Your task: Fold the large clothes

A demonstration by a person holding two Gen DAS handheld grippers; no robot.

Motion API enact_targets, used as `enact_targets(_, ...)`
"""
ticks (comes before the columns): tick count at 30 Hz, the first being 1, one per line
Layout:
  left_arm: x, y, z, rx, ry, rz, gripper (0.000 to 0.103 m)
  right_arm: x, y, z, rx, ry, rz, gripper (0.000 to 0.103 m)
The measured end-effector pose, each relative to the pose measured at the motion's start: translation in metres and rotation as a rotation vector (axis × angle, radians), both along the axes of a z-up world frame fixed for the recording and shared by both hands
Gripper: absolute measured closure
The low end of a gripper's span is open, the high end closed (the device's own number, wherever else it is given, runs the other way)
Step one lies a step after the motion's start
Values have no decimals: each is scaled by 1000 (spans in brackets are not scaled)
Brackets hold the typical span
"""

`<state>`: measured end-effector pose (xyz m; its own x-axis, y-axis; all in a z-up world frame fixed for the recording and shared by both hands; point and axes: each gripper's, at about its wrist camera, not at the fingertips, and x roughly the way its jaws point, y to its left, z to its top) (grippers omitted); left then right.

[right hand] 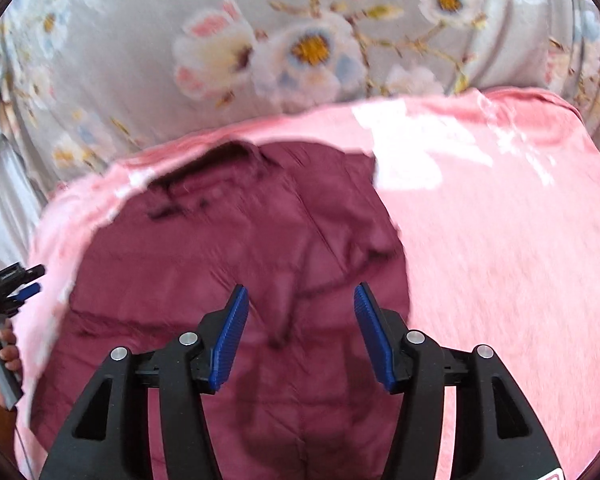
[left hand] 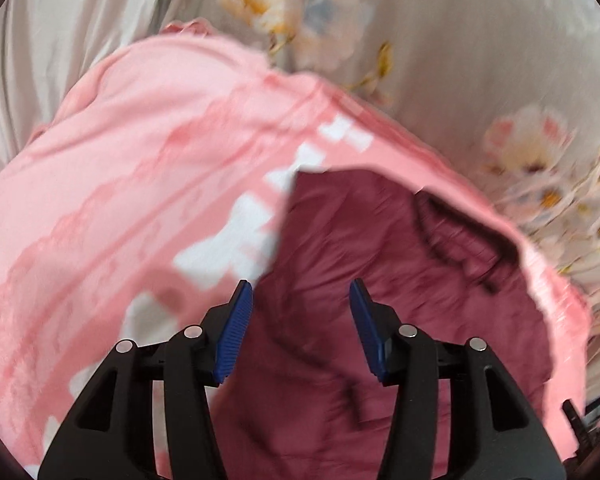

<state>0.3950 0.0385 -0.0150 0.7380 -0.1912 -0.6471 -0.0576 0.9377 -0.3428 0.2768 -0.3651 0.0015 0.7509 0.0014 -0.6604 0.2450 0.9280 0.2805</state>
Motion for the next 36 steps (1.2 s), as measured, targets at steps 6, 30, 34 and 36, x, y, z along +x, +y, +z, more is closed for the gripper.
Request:
enact_targets(6,41,-61,22,-140,25,-104,54,59,15,13,60,-67,41,48)
enact_targets(30,138,-154,-71,-229,197,-141,90,224,39,-73,227,75,127,82)
enact_targets(34,128,-156,-58,-206,120,-150,95,211,44,-51,253,-11,153,93)
enact_targets(36,118,-157,-41,-194,57,-171,96,201,42,-31,269,-75,161,95)
